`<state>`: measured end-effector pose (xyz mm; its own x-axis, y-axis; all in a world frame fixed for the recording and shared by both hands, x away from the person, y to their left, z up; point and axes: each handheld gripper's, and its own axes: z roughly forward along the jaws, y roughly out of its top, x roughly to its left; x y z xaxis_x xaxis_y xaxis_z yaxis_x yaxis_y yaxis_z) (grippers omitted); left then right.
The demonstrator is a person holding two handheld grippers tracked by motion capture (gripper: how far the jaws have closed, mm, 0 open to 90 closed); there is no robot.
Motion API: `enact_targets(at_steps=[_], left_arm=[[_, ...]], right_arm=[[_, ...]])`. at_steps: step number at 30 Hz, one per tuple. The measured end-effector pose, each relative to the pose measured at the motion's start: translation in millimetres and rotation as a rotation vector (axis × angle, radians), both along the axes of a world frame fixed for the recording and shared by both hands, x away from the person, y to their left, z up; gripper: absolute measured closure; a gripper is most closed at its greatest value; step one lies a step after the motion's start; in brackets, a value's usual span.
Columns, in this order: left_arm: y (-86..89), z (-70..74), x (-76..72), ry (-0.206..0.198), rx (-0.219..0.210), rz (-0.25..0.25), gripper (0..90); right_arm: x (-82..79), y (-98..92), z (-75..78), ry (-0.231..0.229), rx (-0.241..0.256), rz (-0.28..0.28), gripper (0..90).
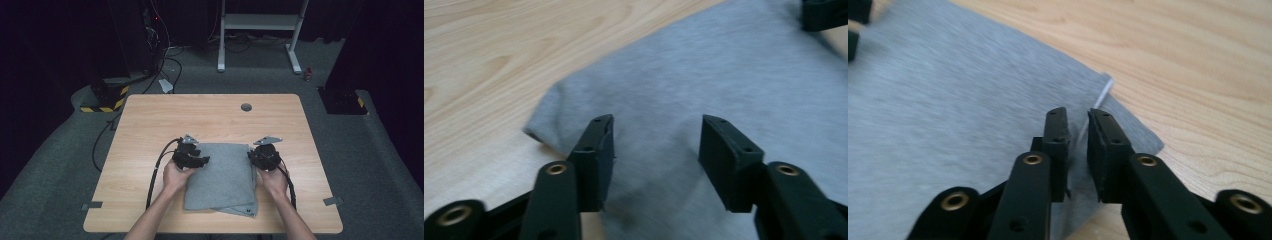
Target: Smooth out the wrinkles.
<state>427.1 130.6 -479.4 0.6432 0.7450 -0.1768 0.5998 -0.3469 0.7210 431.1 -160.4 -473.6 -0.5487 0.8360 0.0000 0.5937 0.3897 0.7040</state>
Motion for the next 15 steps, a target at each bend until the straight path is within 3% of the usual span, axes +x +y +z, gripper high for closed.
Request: enact_targets(at_steps=[2, 5, 6, 9, 11, 13, 15], left_arm=[[-5.3, 2.9, -11.9, -0.028, -0.021, -0.032, 43.6], [-17.0, -5.9, -24.7, -0.017, 0.05, -0.07, 42.9], [-17.9, -11.6, -27.0, -0.007, 0.072, -0.065, 42.9], [-12.8, -19.3, -31.4, 0.013, 0.062, -0.039, 43.0], [-11.1, -18.5, -32.1, -0.006, 0.128, -0.028, 43.5], [-10.1, -25.4, -26.9, 0.016, 0.182, -0.023, 42.6], [-6.9, -29.6, -20.5, 0.029, 0.157, -0.012, 40.1]], right_arm=[[-11.0, 4.2, 4.5, -0.018, 0.04, 0.019, 72.4], [-24.8, 16.5, -0.6, -0.005, 0.027, 0.081, 68.2], [-28.1, 20.0, -4.9, 0.012, 0.021, 0.092, 66.9], [-34.1, 24.9, -18.1, 0.04, -0.013, 0.103, 62.4], [-34.5, 21.9, -21.3, 0.034, -0.003, 0.096, 61.2], [-31.0, 19.2, -22.9, 0.032, 0.0, 0.084, 60.2], [-25.7, 17.4, -24.1, 0.026, -0.01, 0.075, 58.8]])
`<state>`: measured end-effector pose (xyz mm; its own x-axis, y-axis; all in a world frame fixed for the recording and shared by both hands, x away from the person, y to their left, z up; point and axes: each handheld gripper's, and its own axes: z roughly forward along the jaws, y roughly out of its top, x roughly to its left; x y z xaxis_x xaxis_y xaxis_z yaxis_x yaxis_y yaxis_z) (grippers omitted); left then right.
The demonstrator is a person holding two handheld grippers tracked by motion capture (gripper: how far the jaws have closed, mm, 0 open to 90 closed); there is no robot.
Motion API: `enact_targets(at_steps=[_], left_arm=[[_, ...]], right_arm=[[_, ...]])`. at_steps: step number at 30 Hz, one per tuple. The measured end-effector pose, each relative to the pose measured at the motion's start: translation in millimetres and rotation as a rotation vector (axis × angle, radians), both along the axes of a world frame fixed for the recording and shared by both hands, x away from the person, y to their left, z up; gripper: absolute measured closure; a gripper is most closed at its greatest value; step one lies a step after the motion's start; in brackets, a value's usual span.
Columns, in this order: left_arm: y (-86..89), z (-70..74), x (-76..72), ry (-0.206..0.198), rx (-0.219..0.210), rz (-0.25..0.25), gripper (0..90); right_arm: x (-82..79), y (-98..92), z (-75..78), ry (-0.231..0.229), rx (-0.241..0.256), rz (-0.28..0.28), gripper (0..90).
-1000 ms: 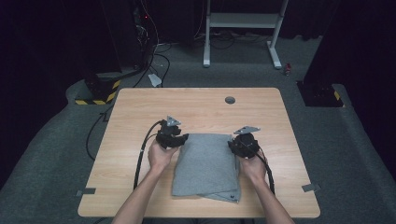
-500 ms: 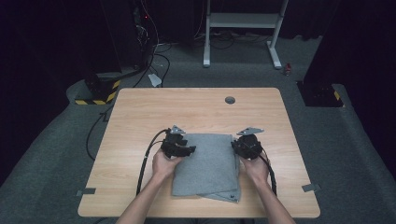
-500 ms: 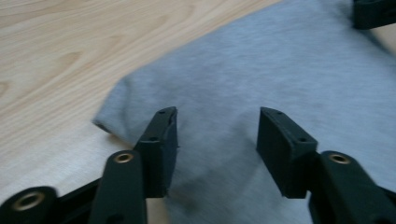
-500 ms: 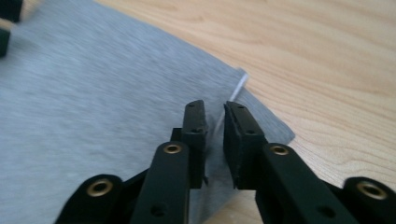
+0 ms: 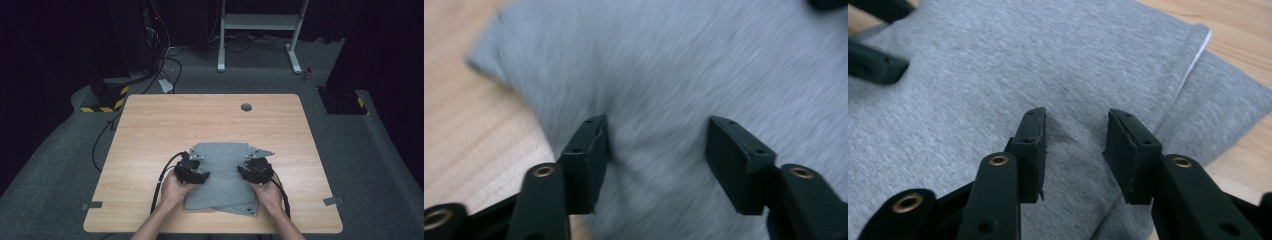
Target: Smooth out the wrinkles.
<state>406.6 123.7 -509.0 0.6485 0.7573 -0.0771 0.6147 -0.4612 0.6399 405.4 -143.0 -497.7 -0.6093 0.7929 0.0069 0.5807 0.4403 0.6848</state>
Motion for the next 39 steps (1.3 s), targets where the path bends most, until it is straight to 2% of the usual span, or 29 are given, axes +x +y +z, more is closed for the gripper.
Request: enact_targets(at_steps=[1, 5, 9, 12, 15, 18, 21, 22, 24, 25, 27, 29, 30, 34, 36, 39], left_arm=[[-0.6, 0.0, 2.4, 0.008, -0.01, 0.014, 40.2], [-4.8, -0.7, 13.3, -0.006, -0.004, 0.016, 40.4], [-2.0, 0.5, 28.1, 0.004, -0.022, 0.081, 39.1], [1.6, 6.0, 21.1, -0.023, -0.034, 0.103, 39.8], [2.6, 12.2, 2.8, -0.044, -0.074, 0.074, 41.0], [-0.4, 12.6, -14.6, -0.061, -0.084, 0.033, 41.8], [-5.7, 5.6, -22.6, -0.053, -0.04, 0.001, 42.4], [-6.8, 2.8, -23.1, -0.053, -0.023, -0.005, 42.4], [-7.3, -2.8, -20.2, -0.046, -0.022, 0.006, 42.5], [-7.2, -4.2, -18.1, -0.057, -0.037, 0.017, 42.7], [-8.1, -5.0, -13.4, -0.073, -0.023, 0.03, 44.8], [-10.1, -5.4, -5.9, -0.1, 0.008, 0.041, 46.0], [-10.7, -5.7, -1.4, -0.1, 0.01, 0.046, 46.2], [-8.2, -2.8, 13.5, -0.074, 0.002, 0.079, 44.5], [-6.3, -2.4, 9.0, -0.079, -0.028, 0.088, 43.8], [-5.6, -4.1, -3.4, -0.078, -0.038, 0.064, 43.7]], right_arm=[[2.7, -0.5, -0.3, -0.002, -0.001, -0.005, 58.3], [13.6, 1.2, -1.0, -0.015, -0.029, -0.024, 57.1], [32.3, 4.6, 0.3, -0.014, -0.05, -0.048, 55.6], [38.5, 6.7, 2.7, -0.015, -0.05, -0.072, 53.9], [29.9, 5.2, 8.4, -0.023, -0.019, -0.055, 53.6], [16.0, 1.5, 12.8, -0.032, -0.002, -0.025, 54.9], [0.4, -3.4, 10.7, -0.032, 0.007, -0.019, 55.4], [-3.6, -5.3, 8.3, -0.03, 0.003, -0.023, 55.4], [-8.6, -8.0, 1.9, -0.025, -0.007, -0.026, 55.1], [-9.5, -8.0, -1.3, -0.02, -0.016, -0.029, 54.9], [-7.1, -6.6, -6.2, -0.013, -0.032, -0.034, 54.7], [-0.8, -4.3, -9.5, -0.007, -0.034, -0.039, 54.9], [3.7, -2.9, -11.2, -0.004, -0.035, -0.047, 54.9], [19.9, 0.3, -12.4, -0.01, -0.025, -0.088, 54.4], [18.9, -0.2, -9.8, -0.014, -0.015, -0.093, 53.2], [5.8, -5.8, -5.8, -0.034, -0.007, -0.079, 53.0]])
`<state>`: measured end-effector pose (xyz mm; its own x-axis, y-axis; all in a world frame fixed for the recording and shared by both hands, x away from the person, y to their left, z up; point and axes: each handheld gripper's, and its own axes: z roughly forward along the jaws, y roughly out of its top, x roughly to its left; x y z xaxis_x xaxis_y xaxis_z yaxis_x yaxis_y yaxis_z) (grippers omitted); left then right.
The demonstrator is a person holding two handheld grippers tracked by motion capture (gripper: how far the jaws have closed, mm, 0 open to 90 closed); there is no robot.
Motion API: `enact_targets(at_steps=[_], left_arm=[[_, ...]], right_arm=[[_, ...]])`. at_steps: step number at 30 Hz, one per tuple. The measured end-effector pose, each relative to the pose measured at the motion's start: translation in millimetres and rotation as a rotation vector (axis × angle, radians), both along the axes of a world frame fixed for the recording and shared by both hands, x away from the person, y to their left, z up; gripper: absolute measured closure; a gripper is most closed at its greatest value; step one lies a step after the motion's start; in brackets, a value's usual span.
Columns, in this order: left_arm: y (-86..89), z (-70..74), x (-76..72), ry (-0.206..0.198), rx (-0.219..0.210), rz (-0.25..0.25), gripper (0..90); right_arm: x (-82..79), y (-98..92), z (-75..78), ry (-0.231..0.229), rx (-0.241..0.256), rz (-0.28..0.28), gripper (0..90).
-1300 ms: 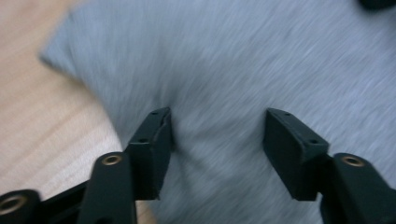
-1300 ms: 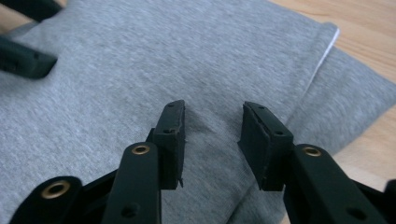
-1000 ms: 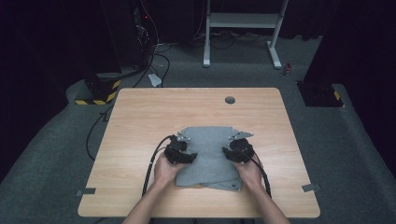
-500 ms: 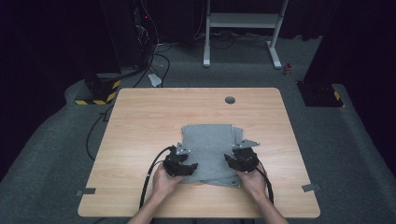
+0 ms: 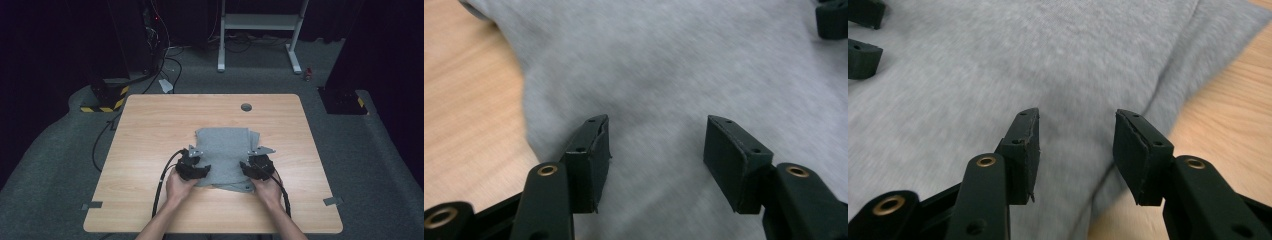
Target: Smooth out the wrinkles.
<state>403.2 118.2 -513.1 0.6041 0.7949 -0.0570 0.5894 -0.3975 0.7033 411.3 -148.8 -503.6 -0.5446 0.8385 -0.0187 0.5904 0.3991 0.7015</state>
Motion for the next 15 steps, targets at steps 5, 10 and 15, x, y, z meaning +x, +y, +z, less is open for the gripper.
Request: enact_targets(at_steps=[5, 10, 15], left_arm=[[7.5, -3.5, -25.8, -0.026, -0.005, -0.032, 43.4], [17.5, -5.1, -37.7, -0.042, 0.009, -0.019, 42.7], [30.6, -2.0, -39.0, -0.029, -0.057, 0.002, 40.0]], right_arm=[[-26.7, -16.1, -2.6, -0.008, 0.029, 0.018, 53.1], [-40.0, -25.0, -14.8, -0.006, 0.028, 0.035, 52.4], [-42.0, -29.5, -12.2, 0.0, 0.06, 0.025, 51.0]])
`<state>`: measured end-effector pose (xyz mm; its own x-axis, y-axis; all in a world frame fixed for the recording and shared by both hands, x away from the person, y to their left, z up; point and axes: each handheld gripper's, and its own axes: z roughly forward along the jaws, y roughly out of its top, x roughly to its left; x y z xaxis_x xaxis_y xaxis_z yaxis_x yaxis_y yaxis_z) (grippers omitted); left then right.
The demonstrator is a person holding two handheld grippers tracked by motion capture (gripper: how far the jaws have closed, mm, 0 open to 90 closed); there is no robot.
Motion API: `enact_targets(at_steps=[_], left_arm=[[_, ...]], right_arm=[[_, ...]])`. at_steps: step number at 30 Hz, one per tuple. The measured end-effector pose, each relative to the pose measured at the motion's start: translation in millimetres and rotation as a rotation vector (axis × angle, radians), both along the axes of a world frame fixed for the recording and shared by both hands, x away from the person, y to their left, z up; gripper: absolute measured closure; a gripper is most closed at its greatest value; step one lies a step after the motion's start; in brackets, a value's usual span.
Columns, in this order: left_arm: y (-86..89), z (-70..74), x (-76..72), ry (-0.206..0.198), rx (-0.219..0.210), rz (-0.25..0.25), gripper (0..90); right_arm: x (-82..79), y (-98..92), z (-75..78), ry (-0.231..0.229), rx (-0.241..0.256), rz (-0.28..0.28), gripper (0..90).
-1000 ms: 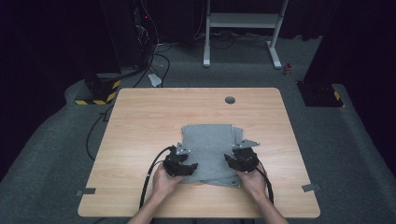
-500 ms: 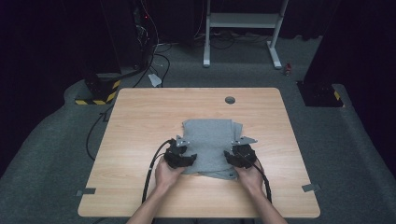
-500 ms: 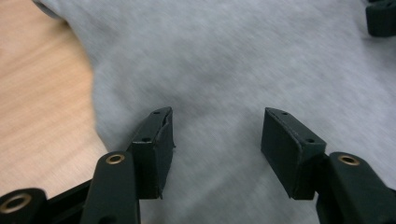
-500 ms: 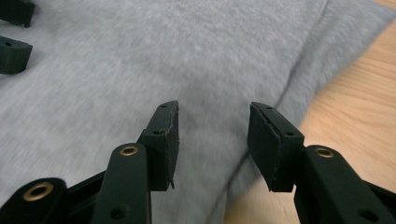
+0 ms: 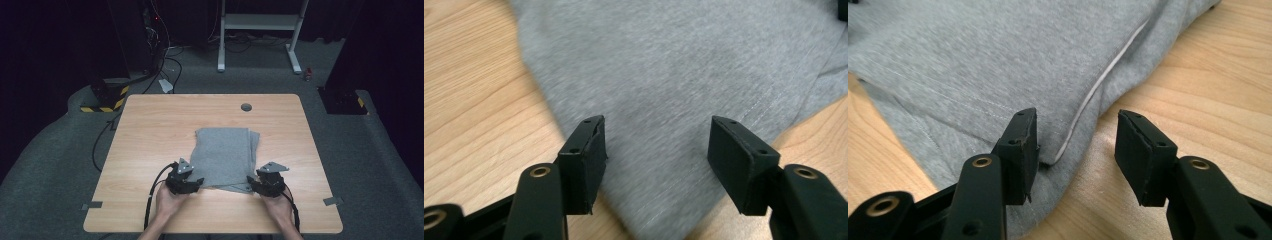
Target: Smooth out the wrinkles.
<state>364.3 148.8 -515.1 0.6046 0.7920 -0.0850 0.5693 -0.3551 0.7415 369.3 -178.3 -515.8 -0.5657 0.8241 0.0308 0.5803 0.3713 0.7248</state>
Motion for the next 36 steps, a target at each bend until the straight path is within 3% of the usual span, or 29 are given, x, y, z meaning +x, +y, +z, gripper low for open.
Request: enact_targets(at_steps=[3, 9, 14, 20, 36], left_arm=[[7.1, 2.8, 0.9, -0.005, -0.034, 0.023, 39.4], [18.8, 8.9, 9.0, -0.014, -0.051, 0.063, 37.8], [30.9, 14.2, 7.2, -0.025, -0.088, 0.105, 37.2], [48.6, 17.1, 6.9, -0.045, -0.097, 0.138, 37.2], [75.5, 16.6, 11.3, -0.045, -0.132, 0.231, 36.6]], right_arm=[[1.6, -7.2, 6.8, -0.016, 0.032, -0.011, 50.3], [3.1, -25.0, 22.5, -0.061, 0.115, -0.052, 48.6], [7.9, -37.0, 29.4, -0.076, 0.12, -0.074, 47.6], [8.6, -49.2, 38.4, -0.11, 0.136, -0.111, 46.7], [9.4, -74.3, 39.1, -0.085, 0.181, -0.162, 44.9]])
